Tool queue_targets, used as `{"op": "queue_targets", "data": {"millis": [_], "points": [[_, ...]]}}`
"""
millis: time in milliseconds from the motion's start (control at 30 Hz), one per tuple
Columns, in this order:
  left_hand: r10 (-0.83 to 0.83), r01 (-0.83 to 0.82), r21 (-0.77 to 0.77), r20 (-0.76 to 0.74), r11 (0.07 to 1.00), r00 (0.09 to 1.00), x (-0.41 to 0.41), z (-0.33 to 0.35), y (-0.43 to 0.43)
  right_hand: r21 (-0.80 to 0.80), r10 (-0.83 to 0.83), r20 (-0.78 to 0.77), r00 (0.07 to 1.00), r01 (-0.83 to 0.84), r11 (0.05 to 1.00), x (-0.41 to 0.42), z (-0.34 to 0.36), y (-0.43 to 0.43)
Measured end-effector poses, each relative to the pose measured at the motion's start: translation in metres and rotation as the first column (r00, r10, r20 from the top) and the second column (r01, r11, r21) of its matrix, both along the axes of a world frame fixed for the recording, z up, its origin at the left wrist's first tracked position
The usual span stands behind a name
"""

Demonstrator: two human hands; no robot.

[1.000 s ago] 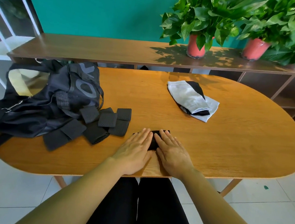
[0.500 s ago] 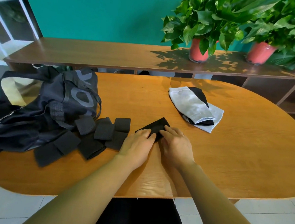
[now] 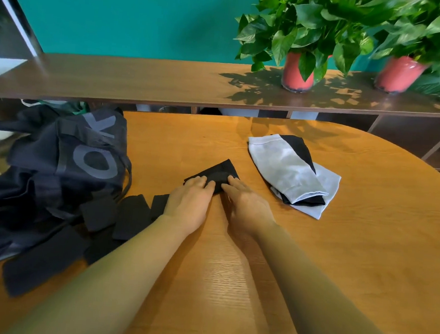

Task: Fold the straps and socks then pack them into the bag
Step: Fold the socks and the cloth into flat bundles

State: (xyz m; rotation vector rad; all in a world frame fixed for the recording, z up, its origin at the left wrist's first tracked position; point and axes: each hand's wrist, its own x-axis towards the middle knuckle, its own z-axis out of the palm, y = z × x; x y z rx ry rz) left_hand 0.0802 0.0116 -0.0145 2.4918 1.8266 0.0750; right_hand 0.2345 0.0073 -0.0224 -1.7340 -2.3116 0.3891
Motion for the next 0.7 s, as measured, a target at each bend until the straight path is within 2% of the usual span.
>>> {"op": "queue_targets", "data": {"millis": [67, 200, 333, 433, 500, 700], "points": [[0.002, -0.002, -0.004, -0.001, 1.000, 1.000, 0.003, 0.000, 0.008, 0.030, -0.001, -0.007, 1.000, 0.001, 1.000, 0.004, -0.002, 0.006], [0.001, -0.001, -0.003, 0.003, 1.000, 1.000, 0.005, 0.002, 0.021, 0.199, -0.034, -0.070, 0.997, 0.047, 0.979, 0.022, 0.001, 0.011], [-0.011, 0.011, 0.018, -0.009, 1.000, 1.000, 0.005, 0.012, 0.025, 0.304, -0.258, -0.080, 0.963, 0.270, 0.914, 0.062, 0.011, 0.016], [-0.034, 0.034, 0.056, 0.005, 0.998, 0.999, 0.007, 0.016, 0.022, 0.204, -0.447, 0.027, 0.894, 0.433, 0.878, 0.088, 0.013, 0.017], [-0.064, 0.063, 0.077, 0.011, 0.995, 0.998, 0.011, 0.017, 0.016, 0.102, -0.495, 0.071, 0.866, 0.488, 0.867, 0.095, 0.014, 0.014], [-0.091, 0.089, 0.096, 0.010, 0.991, 0.996, 0.016, 0.018, -0.004, -0.015, -0.546, -0.073, 0.834, 0.547, 0.837, 0.097, 0.027, 0.012]]}}
